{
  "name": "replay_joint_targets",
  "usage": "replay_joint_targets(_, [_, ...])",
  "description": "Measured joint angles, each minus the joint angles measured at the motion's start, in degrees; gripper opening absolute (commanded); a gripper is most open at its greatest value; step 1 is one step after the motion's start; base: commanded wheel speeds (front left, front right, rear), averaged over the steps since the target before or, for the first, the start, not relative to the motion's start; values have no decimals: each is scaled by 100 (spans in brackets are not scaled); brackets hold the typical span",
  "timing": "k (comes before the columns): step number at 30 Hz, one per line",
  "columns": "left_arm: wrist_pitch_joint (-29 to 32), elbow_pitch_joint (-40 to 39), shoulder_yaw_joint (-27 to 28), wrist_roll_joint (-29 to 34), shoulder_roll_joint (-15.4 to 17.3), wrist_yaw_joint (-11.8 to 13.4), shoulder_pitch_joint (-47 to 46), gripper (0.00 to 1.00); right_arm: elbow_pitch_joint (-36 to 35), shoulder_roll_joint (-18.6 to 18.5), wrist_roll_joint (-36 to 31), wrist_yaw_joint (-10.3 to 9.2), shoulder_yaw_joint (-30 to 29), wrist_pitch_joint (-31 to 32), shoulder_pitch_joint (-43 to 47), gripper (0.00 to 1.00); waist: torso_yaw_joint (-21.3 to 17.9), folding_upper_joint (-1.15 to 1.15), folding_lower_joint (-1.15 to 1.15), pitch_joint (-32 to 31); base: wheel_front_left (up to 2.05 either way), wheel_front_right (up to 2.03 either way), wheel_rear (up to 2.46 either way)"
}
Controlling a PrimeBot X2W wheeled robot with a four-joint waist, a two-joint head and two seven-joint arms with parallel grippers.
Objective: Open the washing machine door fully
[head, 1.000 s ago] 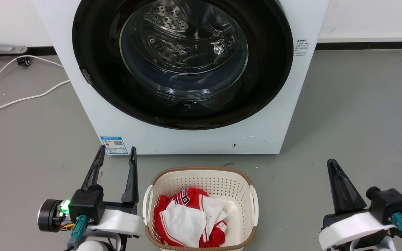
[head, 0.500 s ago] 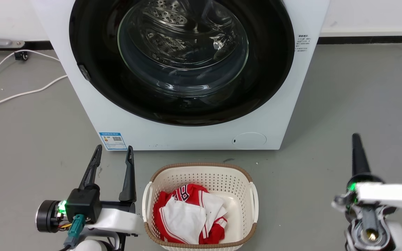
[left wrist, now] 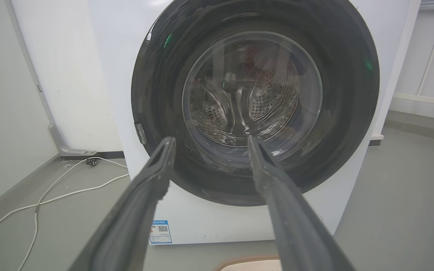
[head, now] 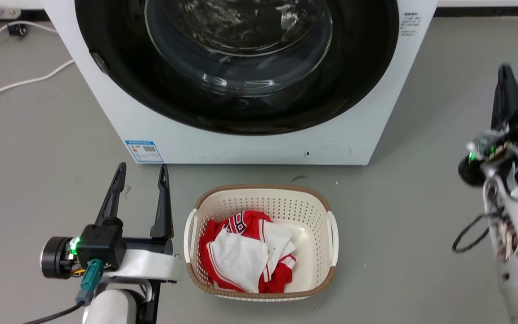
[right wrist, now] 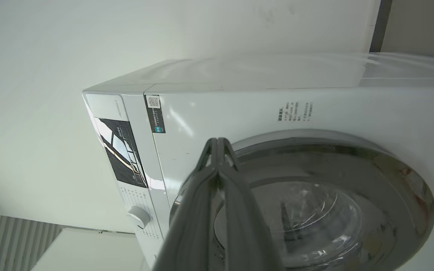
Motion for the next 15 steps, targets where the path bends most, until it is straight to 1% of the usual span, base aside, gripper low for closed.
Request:
replay_joint_targets(6, [0,-32,-5,7,-13,-26,-197,100,1073,-553,-252,0,498,553,-1379,0,79,0,0,335,0,0,0])
replay_joint_targets(8, [0,-21,-15,8,-16,-29,-252,100,1402,-686,-330,0,639,736,-1797,0,109,0,0,433,0,0,0])
replay_joint_targets(9, [0,-23,-26,8,-18,-34,-282,100,1539,-762,-472,0,784,821,-1993,0,126,0,0,478,0,0,0])
replay_joint_targets(12, [0,-24,-63,8,-23,-36,-365,100,1979,-907,-714,0,1069,1093,-2563,0,177,0,0,609,0,0,0])
replay_joint_targets(15, [0,-40,-97,8,-27,-51,-474,100,2366,-947,-938,0,1335,1383,-3107,0,222,0,0,748,0,0,0])
